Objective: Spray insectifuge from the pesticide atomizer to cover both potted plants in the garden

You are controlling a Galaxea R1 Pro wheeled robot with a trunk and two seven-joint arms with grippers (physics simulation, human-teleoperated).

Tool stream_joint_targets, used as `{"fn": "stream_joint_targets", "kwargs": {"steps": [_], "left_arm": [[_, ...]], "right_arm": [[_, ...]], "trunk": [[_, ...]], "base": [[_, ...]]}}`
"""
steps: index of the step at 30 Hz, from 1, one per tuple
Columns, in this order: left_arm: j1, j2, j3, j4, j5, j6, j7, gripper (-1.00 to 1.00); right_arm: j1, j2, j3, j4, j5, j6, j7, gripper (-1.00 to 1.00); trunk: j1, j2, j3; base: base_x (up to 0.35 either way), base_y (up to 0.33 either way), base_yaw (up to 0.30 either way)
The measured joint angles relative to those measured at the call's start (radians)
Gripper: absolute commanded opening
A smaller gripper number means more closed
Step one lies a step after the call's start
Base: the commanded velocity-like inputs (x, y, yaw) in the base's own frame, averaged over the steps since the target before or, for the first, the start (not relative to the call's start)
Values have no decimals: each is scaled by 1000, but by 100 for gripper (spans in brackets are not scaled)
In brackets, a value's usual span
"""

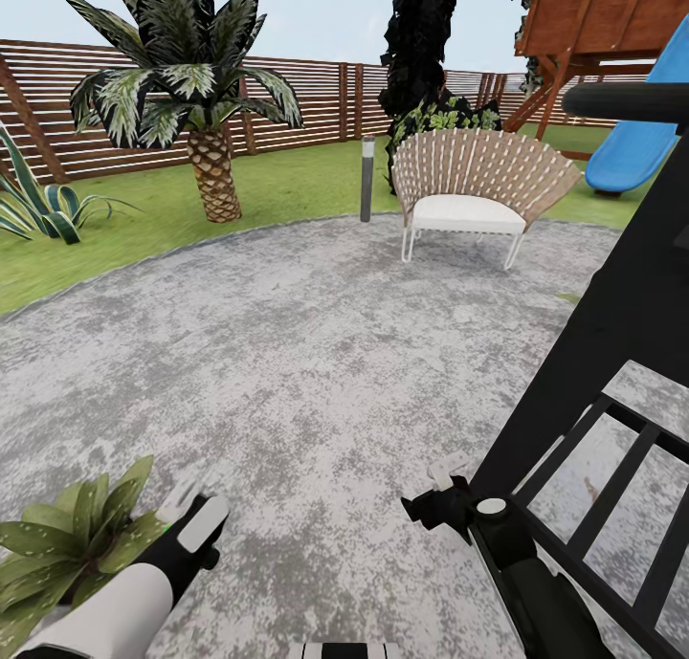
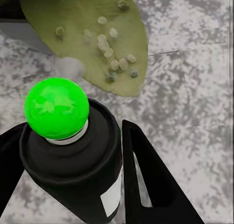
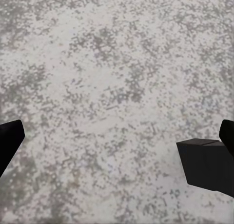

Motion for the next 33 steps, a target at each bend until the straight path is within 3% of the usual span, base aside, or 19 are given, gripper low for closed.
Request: {"fn": "stream_joint_targets", "kwargs": {"steps": [3, 7, 10, 12, 13, 15, 17, 18, 23, 28, 33], "left_arm": [[3, -7, -9, -43, -9, -1, -6, -100], [13, -9, -126, -89, -24, 3, -10, -100], [16, -11, -151, -121, -23, 17, -11, -100], [19, -29, -165, -143, -26, 28, -10, -100], [21, -35, -187, -160, -27, 30, -10, -100], [34, -37, -277, -234, -25, 43, -4, -100], [51, -31, -336, -328, -21, 82, 51, -100], [64, -28, -356, -427, -20, 111, 148, -100], [69, -31, -363, -450, -20, 123, 163, -100], [70, -39, -365, -400, -22, 110, 152, -100], [70, -42, -365, -368, -19, 105, 115, -100]], "right_arm": [[0, 0, 0, 0, 0, 0, 0, 100], [0, 0, 0, 1, 0, 2, 1, 100], [0, 0, -1, 11, -4, 6, 3, 100], [0, 0, 0, 17, -3, 5, 3, 100], [1, 0, 0, 16, -2, 2, 3, 100], [1, 0, -1, 13, -3, -1, 2, 100], [1, 0, -1, 9, -3, 0, 1, 100], [1, 0, -2, 5, -3, -1, 1, 100], [1, 0, -2, 6, -3, -2, 1, 100], [1, 0, -3, 5, -3, -2, 0, 100], [1, 0, -2, 7, -3, -2, 1, 100]], "trunk": [[0, 0, 0], [0, 0, 0], [0, 0, 0], [0, 0, 0], [0, 0, 0], [0, 0, 0], [0, 0, 0], [-1, 0, 4], [-2, 1, 19], [-2, 1, 19], [-5, 2, 39]], "base": [[0, 0, 0], [-189, 0, 0], [-328, 0, 0], [-340, 0, 0], [-341, 0, 0], [-248, 0, 0], [-50, 0, 0], [-3, 0, 0], [0, 0, 0], [0, 0, 0], [0, 0, 0]]}}
